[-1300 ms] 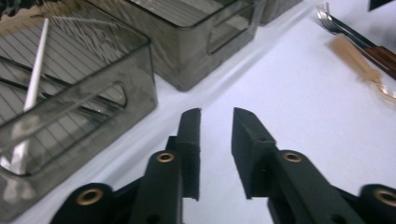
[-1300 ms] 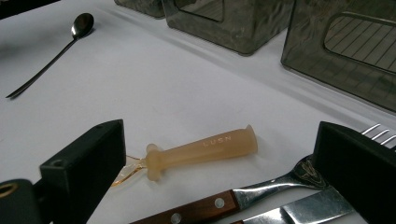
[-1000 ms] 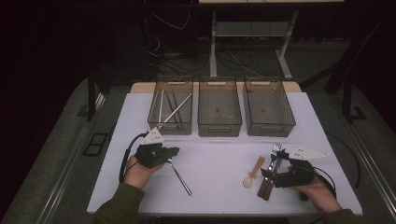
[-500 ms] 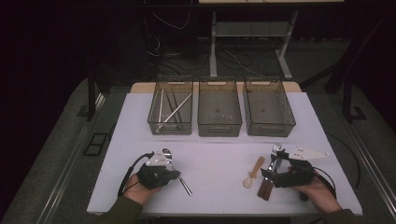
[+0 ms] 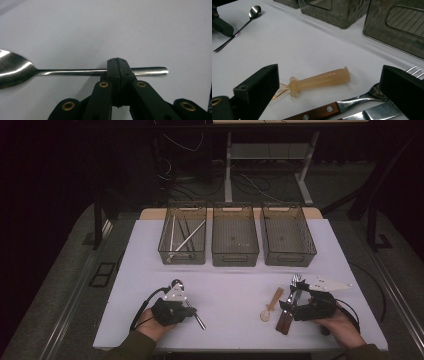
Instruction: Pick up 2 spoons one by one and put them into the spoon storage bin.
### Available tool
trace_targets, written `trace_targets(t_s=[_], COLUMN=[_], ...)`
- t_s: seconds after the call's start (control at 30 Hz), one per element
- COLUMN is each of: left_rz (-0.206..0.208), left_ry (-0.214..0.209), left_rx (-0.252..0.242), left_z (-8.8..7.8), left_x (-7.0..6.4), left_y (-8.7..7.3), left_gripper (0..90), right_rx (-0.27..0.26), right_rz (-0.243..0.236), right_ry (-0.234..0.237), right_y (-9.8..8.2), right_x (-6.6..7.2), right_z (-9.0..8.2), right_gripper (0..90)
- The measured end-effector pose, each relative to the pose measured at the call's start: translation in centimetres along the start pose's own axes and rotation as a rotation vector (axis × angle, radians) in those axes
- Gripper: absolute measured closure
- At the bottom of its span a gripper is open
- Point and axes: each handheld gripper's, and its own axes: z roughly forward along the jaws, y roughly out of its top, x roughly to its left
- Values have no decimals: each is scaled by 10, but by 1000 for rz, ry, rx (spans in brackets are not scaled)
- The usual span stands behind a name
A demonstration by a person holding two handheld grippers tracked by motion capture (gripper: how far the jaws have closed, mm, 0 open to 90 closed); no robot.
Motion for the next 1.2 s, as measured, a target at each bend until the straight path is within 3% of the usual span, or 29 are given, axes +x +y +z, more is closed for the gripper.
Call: trace_targets(t_s=[0.3,0.47,0.6,0.87,0.9,1.2], left_rz=[-16,3,-10,6,24,18], left_ry=[1,-3,-1,12,15,35], left_rx=[-15,-10,-14,-22,-14,-27], left_z=[4,6,9,16,17,27], left_x=[-1,0,-1,1,2,5], left_y=[3,5,8,16,17,27], left_gripper=[892,892,892,893,893,893], right_rx=[2,2,2,0,1,2], right_rz=[-2,-5,-3,-8,-8,-7], right_ry=[-1,0,0,0,0,-1], right_y=[0,0,0,0,0,0], right_x=[0,0,0,0,0,1], right_z=[0,1,1,1,1,2], right_gripper=[31,31,31,31,31,31])
